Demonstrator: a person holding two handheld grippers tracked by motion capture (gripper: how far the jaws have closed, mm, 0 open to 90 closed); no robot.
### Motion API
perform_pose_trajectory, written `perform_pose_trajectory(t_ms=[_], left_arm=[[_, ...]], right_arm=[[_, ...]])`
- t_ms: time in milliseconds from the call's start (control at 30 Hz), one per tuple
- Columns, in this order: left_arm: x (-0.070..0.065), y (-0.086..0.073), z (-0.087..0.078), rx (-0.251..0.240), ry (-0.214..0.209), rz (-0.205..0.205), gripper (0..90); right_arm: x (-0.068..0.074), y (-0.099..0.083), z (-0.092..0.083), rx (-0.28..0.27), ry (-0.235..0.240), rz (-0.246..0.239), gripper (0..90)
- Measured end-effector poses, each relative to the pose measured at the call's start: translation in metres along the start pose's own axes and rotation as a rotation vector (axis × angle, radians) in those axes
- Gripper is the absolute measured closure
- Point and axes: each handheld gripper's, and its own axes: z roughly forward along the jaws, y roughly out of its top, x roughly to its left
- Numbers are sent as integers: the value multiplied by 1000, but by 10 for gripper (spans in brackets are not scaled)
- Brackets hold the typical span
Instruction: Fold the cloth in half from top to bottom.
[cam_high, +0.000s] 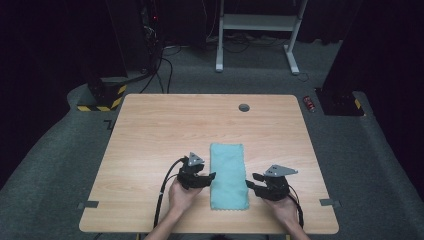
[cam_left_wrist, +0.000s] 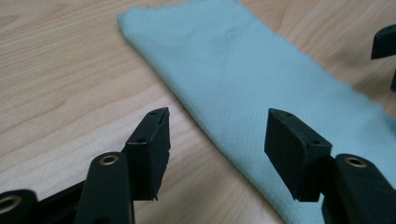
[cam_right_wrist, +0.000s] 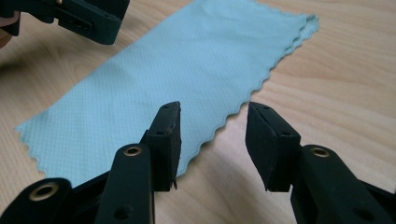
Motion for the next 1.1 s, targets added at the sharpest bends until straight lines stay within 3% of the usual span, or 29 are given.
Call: perform_pose_trajectory(t_ms=[167,267,367,567,700,833,967,1100], left_arm=[[4,12,3,0,18,15,416],[6,17,3,-29,27,23,417],[8,24,7,-3,38,33,420],[15,38,16,11,47,11,409],[22,47,23,24,38,-5,412],[32,48,26,-34,34,-42,410],[39,47,29,-39,22,-65,423],[41,55,32,-6,28,-46,419]], right_arm=[[-6,9,2,-23,-22,-24,568],[-11,16,4,-11,-16,-1,556],[-17,22,6,-1,-7,29,561],[-27,34,10,2,17,69,556],[-31,42,15,1,8,77,564],[-37,49,22,4,6,97,566],[-37,55,26,6,10,103,577],[-39,61,28,5,9,103,577]])
